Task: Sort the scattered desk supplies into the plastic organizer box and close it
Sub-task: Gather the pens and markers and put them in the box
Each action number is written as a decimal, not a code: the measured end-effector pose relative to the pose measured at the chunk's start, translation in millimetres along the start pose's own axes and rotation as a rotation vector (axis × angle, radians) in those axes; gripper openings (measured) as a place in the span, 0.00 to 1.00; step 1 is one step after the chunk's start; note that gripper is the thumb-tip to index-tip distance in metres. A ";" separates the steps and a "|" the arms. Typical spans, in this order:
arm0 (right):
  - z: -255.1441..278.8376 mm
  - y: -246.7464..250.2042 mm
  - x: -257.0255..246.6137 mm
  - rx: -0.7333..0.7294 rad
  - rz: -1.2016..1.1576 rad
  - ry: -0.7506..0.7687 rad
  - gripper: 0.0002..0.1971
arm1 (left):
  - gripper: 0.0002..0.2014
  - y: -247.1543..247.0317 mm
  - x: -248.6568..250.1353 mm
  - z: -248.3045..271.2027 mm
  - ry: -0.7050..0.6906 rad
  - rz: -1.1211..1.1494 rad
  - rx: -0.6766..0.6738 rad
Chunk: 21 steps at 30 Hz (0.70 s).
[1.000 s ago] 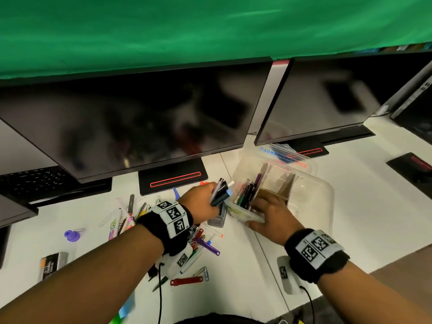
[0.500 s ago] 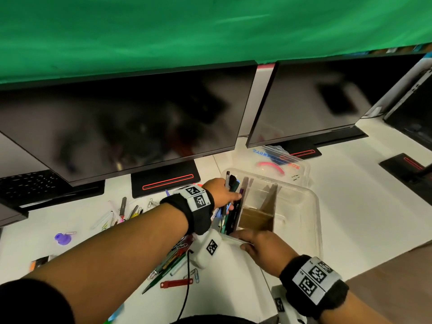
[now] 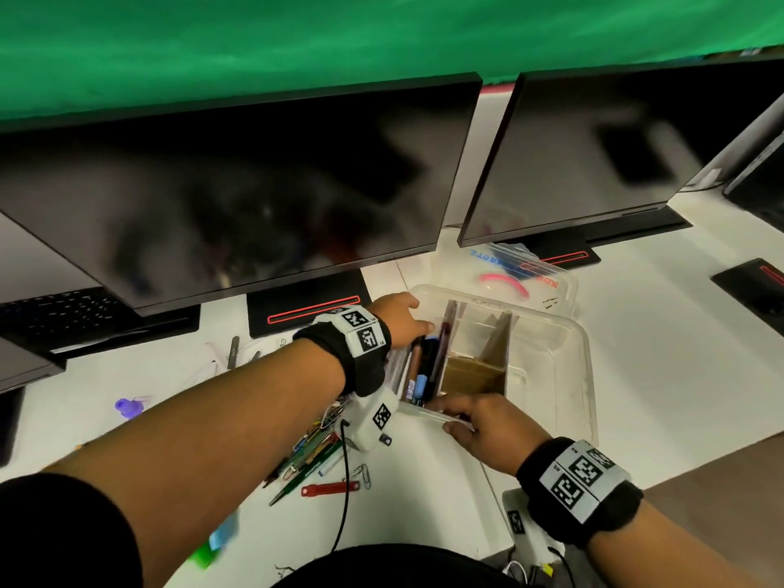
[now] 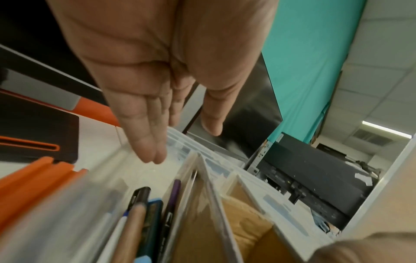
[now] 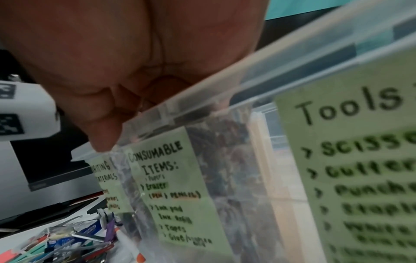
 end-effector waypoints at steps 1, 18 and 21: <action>-1.3 2.8 -4.6 0.015 0.028 -0.005 0.16 | 0.24 6.5 -8.8 5.0 0.003 0.057 0.006; -72.4 -81.2 -150.7 -0.097 0.242 0.288 0.12 | 0.17 64.4 -249.0 133.0 0.247 -0.317 -0.026; -76.5 -125.7 -151.2 -0.238 0.334 0.335 0.14 | 0.17 48.7 -275.8 140.4 0.280 -0.370 -0.065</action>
Point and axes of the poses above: each hand's wrist, its own z-axis away from the middle knuckle, its own y-axis out of the back of the hand, x = y × z, the point moved 8 cm from there along -z, towards the middle knuckle, and after that the axes turned 4 degrees about -y, right-handed, at the moved point
